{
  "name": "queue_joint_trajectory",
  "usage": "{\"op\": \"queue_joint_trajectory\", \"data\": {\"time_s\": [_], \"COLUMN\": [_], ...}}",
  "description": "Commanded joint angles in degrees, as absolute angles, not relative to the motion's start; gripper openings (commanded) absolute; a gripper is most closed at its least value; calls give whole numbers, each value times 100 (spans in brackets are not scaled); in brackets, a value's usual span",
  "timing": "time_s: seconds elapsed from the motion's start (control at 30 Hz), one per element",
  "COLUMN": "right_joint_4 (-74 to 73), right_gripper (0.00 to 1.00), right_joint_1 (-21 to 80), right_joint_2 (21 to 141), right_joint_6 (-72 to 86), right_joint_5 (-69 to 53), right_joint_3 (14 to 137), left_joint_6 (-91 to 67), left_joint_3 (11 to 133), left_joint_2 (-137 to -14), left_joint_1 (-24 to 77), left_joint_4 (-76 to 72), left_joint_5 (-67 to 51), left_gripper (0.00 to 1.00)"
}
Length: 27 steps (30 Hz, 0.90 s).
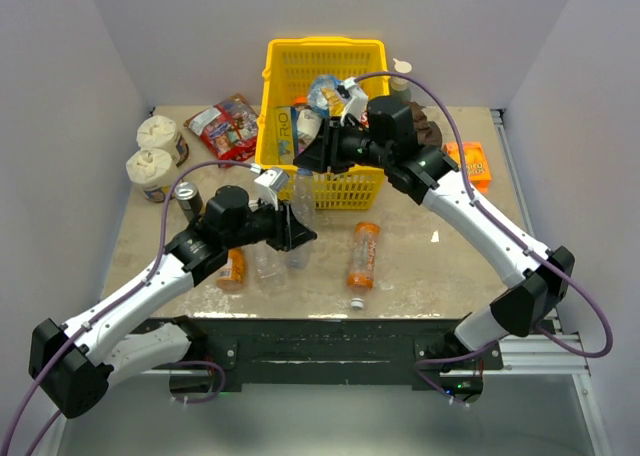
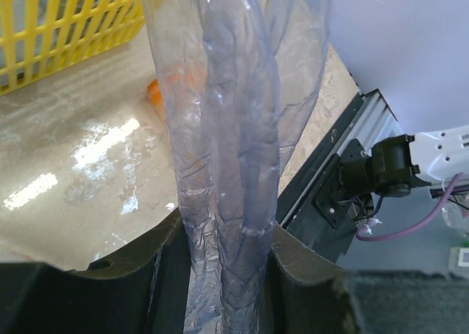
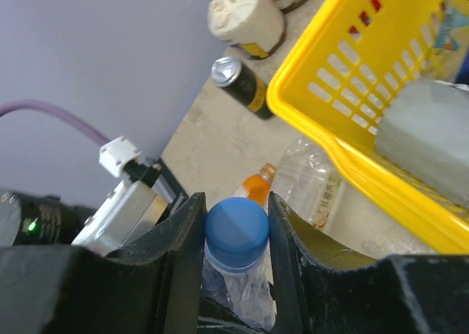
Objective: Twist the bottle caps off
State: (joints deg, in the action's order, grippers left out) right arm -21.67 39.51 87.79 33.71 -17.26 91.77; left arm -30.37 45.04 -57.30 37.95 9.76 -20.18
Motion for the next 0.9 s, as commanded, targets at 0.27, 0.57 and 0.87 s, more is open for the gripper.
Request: {"op": "queue_joint_trajectory", "data": {"time_s": [0.27,0.57,0.87], "right_joint_4": [-1714,-1653,-1670], "right_gripper": [18,17,17], "right_joint_1": [3516,3393,3208], "right_joint_2": [8420,8306,8253], "right_joint_6": [2558,2522,2417], "right_joint_5": [-3700,-3647,-4201], "right_joint_3": [9246,9272,9413], "left_joint_6": [-2804,-2821,-2839], "left_joint_3": [4482,4447,4193], "left_joint_2": [-5897,-5898,-5818], "left_joint_1": [3700,3639,3586], "left_joint_4": [-132,-219,-1238], "left_joint_5": [-3164,-3295,-4534], "left_gripper": [29,29,28]}}
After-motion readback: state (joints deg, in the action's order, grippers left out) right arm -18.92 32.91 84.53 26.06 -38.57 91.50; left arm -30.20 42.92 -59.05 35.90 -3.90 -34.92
